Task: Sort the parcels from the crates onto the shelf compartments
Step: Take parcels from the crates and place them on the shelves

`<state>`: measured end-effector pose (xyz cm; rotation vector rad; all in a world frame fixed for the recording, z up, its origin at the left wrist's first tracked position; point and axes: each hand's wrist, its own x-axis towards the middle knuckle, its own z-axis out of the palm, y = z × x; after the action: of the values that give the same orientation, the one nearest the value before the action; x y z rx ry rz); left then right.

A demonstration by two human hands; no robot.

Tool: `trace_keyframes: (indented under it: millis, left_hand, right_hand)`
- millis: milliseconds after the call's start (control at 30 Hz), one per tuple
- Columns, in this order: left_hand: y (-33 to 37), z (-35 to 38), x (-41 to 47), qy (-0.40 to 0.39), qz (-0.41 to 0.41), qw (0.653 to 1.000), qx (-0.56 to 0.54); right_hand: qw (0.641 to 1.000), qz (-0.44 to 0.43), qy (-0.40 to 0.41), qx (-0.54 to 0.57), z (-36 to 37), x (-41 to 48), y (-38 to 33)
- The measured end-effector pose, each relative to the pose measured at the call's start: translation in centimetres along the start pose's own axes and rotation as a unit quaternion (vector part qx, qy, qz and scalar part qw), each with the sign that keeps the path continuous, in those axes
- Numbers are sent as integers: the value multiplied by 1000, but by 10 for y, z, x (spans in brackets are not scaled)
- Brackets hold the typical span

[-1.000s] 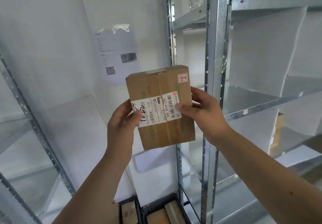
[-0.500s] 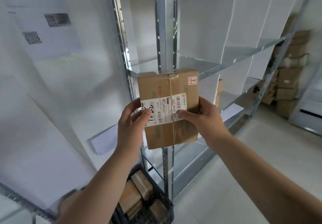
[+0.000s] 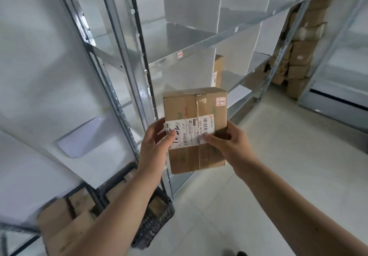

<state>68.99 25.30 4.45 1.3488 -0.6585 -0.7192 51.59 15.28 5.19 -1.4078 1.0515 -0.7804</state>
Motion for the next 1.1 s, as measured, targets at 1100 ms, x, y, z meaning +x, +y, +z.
trace_keyframes:
  millis: [1100]
  left_hand:
    - [-145,138,94,239,-66,968,43]
  right_hand:
    - [957,-17,-275,-93,-53,237,105]
